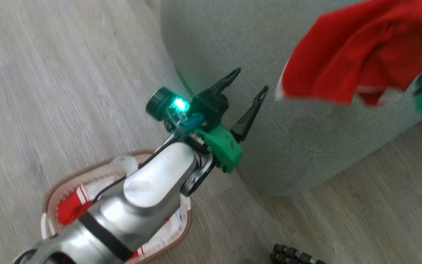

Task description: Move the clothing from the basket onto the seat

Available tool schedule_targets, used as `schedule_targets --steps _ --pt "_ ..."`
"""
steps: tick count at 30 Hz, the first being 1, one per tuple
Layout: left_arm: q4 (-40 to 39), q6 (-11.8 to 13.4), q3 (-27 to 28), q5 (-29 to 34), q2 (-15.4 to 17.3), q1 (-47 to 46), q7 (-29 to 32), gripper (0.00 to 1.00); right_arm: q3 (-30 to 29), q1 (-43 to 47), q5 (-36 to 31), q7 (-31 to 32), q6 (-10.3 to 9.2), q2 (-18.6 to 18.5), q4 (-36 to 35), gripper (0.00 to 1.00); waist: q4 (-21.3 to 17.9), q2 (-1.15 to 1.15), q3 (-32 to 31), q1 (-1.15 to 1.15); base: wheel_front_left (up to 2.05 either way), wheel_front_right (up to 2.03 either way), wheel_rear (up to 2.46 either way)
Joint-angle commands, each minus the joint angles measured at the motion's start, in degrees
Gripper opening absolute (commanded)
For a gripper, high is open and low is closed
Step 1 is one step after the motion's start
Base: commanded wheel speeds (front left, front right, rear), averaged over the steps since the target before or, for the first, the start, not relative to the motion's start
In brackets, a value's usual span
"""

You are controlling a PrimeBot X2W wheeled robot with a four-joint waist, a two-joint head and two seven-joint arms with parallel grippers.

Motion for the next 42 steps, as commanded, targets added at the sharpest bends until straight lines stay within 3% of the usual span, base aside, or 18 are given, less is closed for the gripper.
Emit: schedule_targets --steps 1,12,23,29,32,35,36,37,39,41,42 --pt "-0.8 0.2 0.6 1.0 -0.5 -4.5 0.4 1.00 0.1 -3.6 1.6 -0.4 -0.01 -2.8 0.5 0.00 2.2 0.00 5.0 -0.01 0.00 0.00 0.00" --pt "1.1 1.1 -4.5 2.5 -1.9 -13.9 1.1 1.00 -2.9 -17.1 9.4 -0.4 -0.01 -10.1 8.3 0.00 7.2 0.00 17.1 -0.01 0.00 0.00 0.00" --pt "-1.8 6.2 -12.2 -1.8 -1.9 -21.7 0.8 1.00 -1.9 -24.6 8.0 -0.4 -0.01 -16.7 16.3 0.00 11.2 0.00 24.8 -0.01 0.00 0.00 0.00" --pt "-1.6 8.2 -14.8 -4.5 -1.9 -23.1 -0.3 1.00 8.2 -24.6 8.7 -0.4 -0.01 -19.2 26.3 0.00 12.4 0.00 25.3 -0.01 0.00 0.00 0.00" --pt "-1.2 8.7 -15.5 -5.7 -1.9 -23.4 -0.7 1.00 16.8 -25.4 11.3 -0.1 -0.01 -20.7 32.0 0.00 12.6 0.00 25.0 -0.01 0.00 0.00 0.00" --pt "-1.0 9.2 -16.1 -6.6 -1.9 -23.7 -1.2 1.00 25.9 -27.0 15.3 4.0 -0.01 -22.0 35.2 0.00 12.6 0.00 24.6 -0.01 0.00 0.00 0.00" --pt "-0.9 9.3 -16.2 -6.9 -1.9 -23.8 -1.4 1.00 28.5 -27.6 16.8 5.6 -0.01 -22.4 35.5 0.08 12.6 0.00 24.5 -0.01 0.00 0.00 0.00" --pt "-0.9 9.3 -16.4 -7.2 -1.9 -23.8 -1.5 1.00 30.7 -28.2 18.6 7.1 -0.01 -22.7 35.8 0.25 12.6 0.00 24.4 -0.01 0.00 0.00 0.00" --pt "-0.8 9.5 -16.6 -7.7 -1.9 -24.0 -1.7 1.00 34.4 -29.4 21.5 8.8 -0.01 -23.5 35.8 0.51 12.6 0.00 24.2 -0.01 0.00 0.00 0.00" --pt "-0.8 9.7 -16.8 -8.1 -1.9 -24.2 -1.9 1.00 37.3 -30.6 23.8 8.8 -0.01 -24.3 36.2 1.00 12.6 0.00 24.1 -0.01 0.00 0.00 0.00" --pt "-0.7 9.7 -16.9 -8.3 -1.9 -24.2 -2.0 1.00 38.7 -31.1 24.6 8.6 -0.01 -24.6 36.6 1.00 12.6 0.00 23.9 -0.01 0.00 0.00 0.00"
